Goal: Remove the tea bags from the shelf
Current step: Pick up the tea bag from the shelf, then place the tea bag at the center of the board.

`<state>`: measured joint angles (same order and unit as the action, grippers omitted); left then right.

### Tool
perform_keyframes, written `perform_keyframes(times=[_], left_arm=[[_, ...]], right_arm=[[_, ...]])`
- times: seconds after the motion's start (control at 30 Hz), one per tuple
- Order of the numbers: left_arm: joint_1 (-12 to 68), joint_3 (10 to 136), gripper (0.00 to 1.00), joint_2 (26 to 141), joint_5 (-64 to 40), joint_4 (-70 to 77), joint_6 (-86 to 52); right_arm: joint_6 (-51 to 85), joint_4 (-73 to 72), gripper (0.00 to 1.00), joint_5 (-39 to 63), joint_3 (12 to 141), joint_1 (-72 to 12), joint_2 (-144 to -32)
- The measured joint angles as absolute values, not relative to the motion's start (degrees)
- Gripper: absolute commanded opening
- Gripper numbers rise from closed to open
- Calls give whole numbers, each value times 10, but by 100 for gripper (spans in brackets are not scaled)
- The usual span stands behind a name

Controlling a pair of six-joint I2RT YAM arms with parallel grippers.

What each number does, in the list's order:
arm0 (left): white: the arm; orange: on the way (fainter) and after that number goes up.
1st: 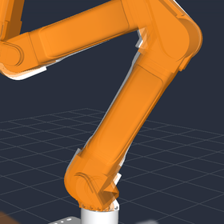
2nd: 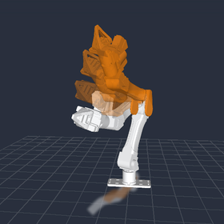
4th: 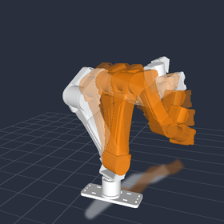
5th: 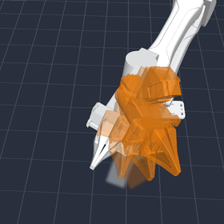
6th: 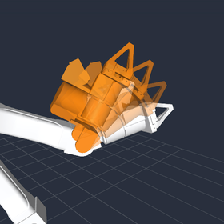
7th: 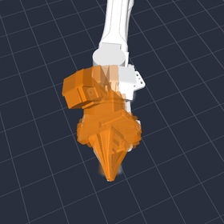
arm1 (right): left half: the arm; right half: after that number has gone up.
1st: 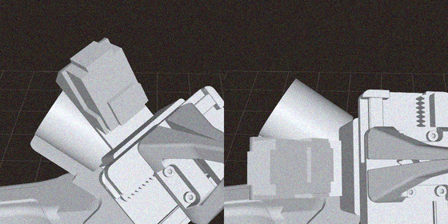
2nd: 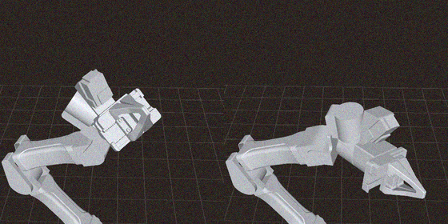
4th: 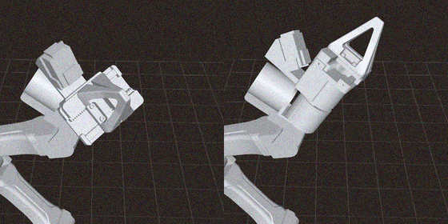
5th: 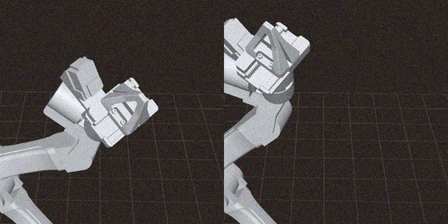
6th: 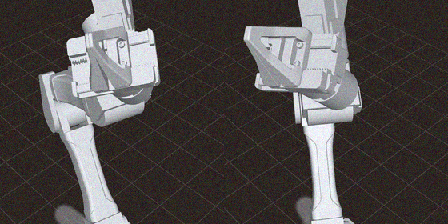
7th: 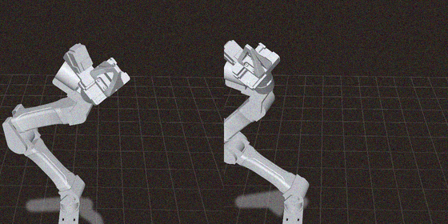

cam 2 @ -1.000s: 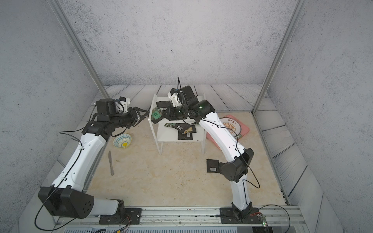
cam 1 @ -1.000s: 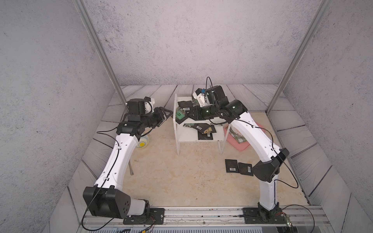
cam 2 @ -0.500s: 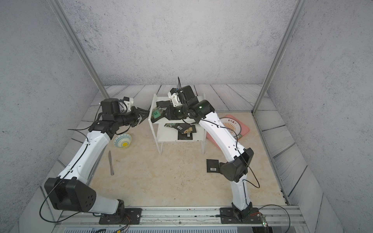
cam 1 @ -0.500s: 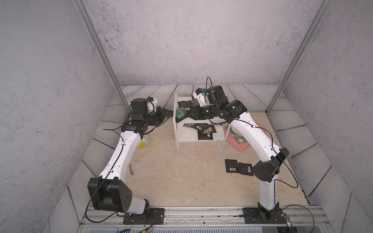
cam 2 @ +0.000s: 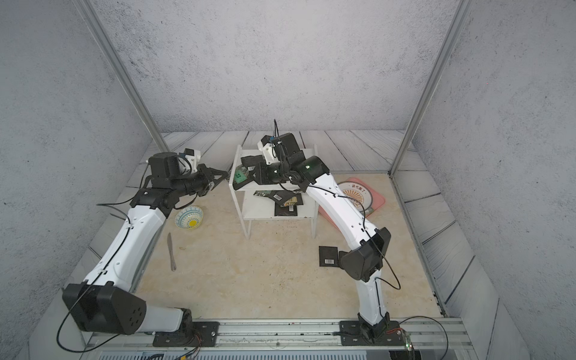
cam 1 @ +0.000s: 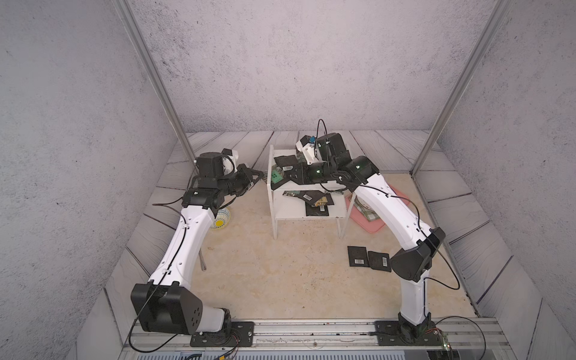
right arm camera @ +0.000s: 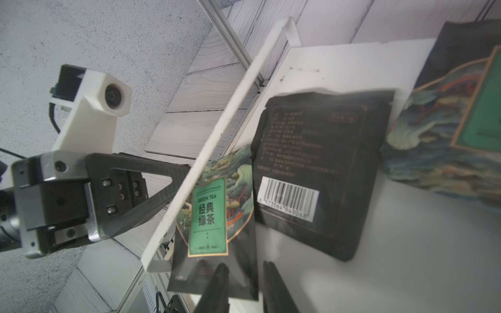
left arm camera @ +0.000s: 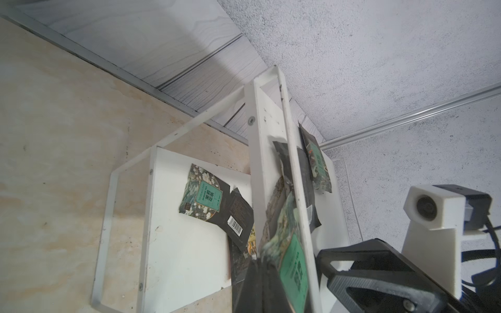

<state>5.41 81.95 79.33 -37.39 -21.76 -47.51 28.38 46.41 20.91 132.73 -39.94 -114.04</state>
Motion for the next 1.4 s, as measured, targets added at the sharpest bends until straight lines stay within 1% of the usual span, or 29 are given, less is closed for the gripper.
perform_keyframes(times=[0.2, 0.53, 0.77, 1.03, 1.2, 1.4], left_arm=[[31, 820, 0, 753, -352, -248, -455], [14, 820, 0, 697, -312, -313, -418], [11, 820, 0, 637, -288, -359, -395], [11, 811, 0, 610, -276, -395, -387], [11, 762, 0, 581, -277, -401, -389], [25, 674, 0, 560, -288, -401, -395]], right_arm=[[279, 460, 38, 206, 1323, -400, -1135], [274, 483, 45, 195, 1301, -400, -1105], [269, 497, 45, 189, 1270, -400, -1067], [267, 497, 46, 185, 1220, -400, -1014], [263, 495, 47, 179, 1185, -400, -985], [254, 497, 48, 166, 1125, -400, -927]])
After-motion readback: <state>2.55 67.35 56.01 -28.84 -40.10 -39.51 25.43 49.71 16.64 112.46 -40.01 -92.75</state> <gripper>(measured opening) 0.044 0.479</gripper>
